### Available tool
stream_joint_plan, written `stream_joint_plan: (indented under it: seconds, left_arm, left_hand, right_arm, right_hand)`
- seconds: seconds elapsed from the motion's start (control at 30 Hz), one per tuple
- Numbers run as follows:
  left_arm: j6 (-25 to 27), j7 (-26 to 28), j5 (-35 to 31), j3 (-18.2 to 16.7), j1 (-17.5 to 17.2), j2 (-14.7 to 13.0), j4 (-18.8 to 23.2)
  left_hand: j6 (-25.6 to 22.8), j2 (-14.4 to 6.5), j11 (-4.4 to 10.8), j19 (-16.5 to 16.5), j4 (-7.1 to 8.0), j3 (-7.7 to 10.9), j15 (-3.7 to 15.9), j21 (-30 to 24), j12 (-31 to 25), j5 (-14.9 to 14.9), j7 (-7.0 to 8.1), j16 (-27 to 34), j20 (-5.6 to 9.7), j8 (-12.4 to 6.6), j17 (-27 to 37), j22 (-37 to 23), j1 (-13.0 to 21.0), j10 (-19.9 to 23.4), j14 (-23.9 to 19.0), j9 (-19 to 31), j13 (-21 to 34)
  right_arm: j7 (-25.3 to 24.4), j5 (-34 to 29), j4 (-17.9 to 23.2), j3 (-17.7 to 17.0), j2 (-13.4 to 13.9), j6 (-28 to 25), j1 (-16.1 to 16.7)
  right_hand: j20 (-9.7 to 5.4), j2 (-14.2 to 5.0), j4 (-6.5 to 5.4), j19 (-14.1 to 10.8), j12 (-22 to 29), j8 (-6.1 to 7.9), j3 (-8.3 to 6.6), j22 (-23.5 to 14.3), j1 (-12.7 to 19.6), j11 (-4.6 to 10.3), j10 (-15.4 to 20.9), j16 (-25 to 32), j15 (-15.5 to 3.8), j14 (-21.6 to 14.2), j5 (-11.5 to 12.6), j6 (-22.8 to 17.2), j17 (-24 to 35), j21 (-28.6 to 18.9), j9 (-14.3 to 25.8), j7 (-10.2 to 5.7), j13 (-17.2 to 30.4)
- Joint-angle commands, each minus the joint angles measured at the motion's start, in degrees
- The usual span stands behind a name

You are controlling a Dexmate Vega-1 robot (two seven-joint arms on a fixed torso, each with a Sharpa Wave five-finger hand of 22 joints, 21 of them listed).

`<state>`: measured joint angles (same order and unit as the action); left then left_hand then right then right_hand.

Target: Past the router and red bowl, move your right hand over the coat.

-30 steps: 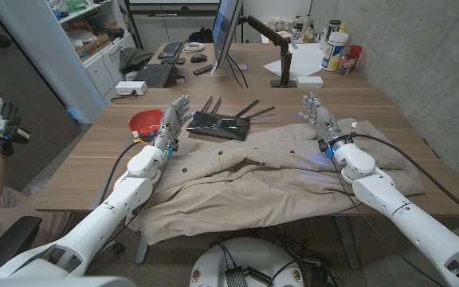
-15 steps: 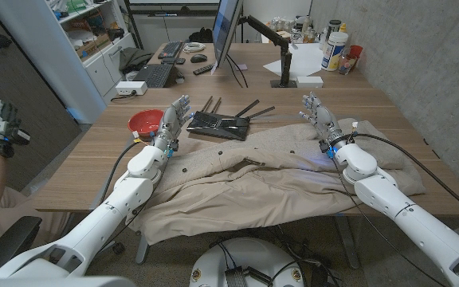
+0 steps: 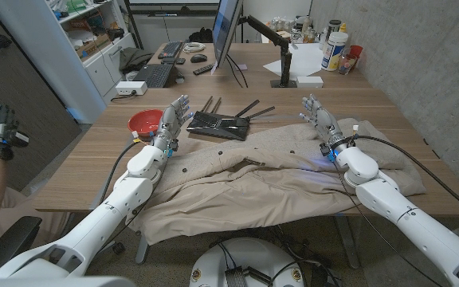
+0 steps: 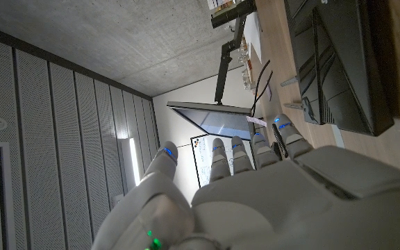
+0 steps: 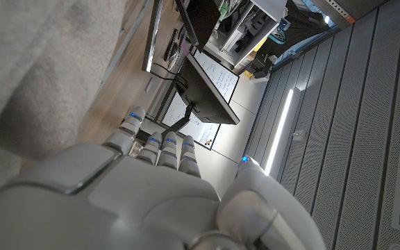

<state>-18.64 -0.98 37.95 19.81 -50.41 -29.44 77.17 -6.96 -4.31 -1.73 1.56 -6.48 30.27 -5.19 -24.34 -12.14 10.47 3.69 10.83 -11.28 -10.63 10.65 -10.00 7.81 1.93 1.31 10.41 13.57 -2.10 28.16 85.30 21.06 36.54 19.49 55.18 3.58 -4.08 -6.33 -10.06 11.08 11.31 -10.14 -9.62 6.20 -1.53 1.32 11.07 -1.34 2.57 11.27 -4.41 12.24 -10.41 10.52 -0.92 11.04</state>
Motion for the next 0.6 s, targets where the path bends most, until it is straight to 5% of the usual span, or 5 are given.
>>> stream_joint_plan:
  seconds: [0.03,0.6]
  left_arm:
    - [-0.23,0.18,0.05,-0.11,-0.22,-0.06,0.32]
    - [-0.32,0.16,0.08,-0.18,-0.26,-0.09,0.28]
  left_hand:
    - [-0.41,0.05,-0.31,-0.5,0.06,0.24,-0.42,0.19,-0.41,0.2,0.03,0.27,-0.04,-0.29,0.2,-0.11,-0.06,-0.2,0.25,0.19,-0.06]
    - [-0.42,0.06,-0.52,-0.65,0.01,0.31,-0.44,0.57,-0.43,0.2,0.09,0.28,0.0,-0.28,0.18,-0.12,-0.15,-0.24,0.25,0.19,-0.24]
  right_arm:
    - [-0.38,-1.06,1.53,-0.49,1.08,0.92,1.36]
    - [-1.36,-3.28,3.1,-0.6,2.2,0.67,2.04]
  right_hand:
    - [0.16,0.16,0.23,0.15,0.41,0.15,0.0,-0.14,-0.16,0.08,0.18,0.23,-0.02,0.42,0.48,-0.43,0.09,-0.18,0.24,-0.02,0.25]
    - [0.26,0.29,0.27,0.28,0.45,0.07,0.08,-0.13,-0.27,-0.04,0.28,0.3,-0.11,0.43,0.48,-0.42,-0.01,-0.19,0.24,-0.19,0.24]
